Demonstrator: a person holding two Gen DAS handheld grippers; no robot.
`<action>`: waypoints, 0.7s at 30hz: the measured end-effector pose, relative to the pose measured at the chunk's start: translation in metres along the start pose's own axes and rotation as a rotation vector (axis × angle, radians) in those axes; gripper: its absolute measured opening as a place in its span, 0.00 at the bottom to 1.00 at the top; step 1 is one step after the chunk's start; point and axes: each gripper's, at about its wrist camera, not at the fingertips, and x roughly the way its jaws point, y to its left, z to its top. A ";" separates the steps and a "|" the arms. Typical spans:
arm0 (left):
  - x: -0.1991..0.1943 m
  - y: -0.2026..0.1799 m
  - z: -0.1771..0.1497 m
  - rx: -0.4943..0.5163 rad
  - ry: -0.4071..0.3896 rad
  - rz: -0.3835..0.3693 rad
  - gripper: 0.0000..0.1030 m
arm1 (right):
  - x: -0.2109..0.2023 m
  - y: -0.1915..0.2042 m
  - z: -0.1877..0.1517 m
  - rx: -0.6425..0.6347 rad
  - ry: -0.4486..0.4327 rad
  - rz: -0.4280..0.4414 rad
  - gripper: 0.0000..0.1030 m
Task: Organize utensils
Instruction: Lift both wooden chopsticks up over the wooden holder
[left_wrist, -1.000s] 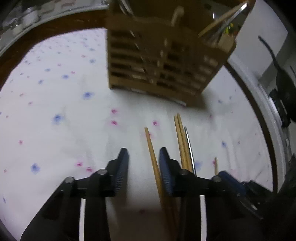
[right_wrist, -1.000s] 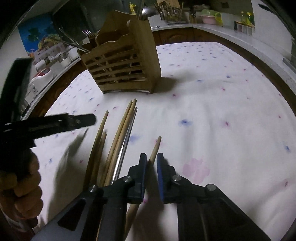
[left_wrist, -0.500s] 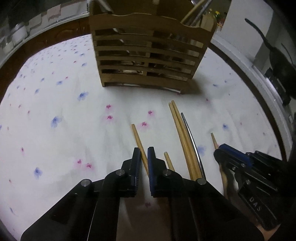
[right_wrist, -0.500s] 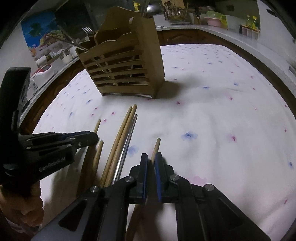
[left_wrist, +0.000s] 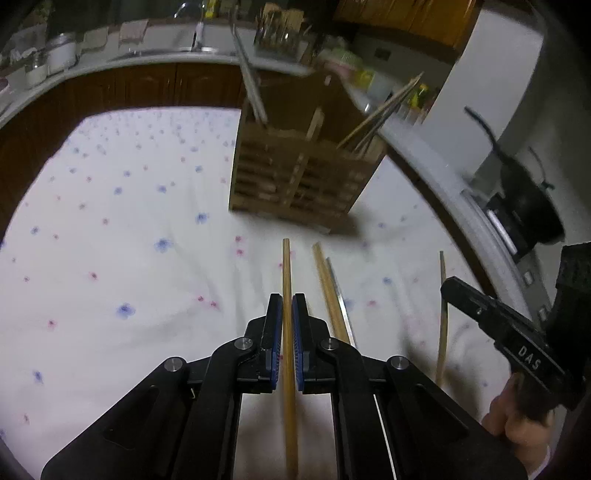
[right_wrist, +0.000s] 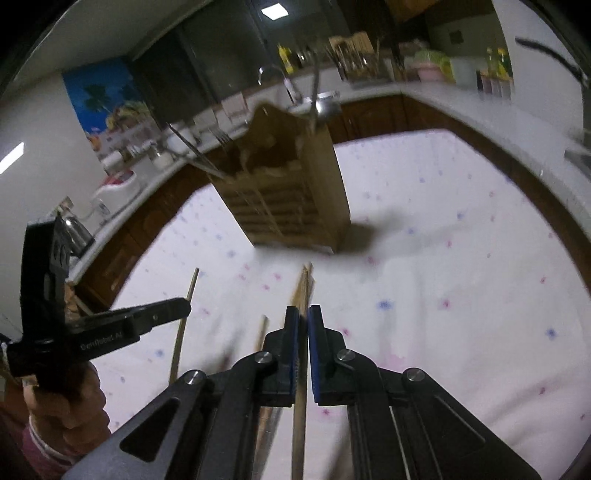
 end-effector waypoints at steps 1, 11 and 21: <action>-0.009 0.000 0.002 0.000 -0.019 -0.007 0.04 | -0.007 0.002 0.003 -0.002 -0.017 0.009 0.05; -0.066 -0.001 0.020 -0.013 -0.157 -0.051 0.04 | -0.062 0.019 0.032 -0.016 -0.171 0.059 0.05; -0.087 -0.003 0.035 -0.008 -0.224 -0.048 0.04 | -0.079 0.020 0.048 -0.019 -0.230 0.080 0.05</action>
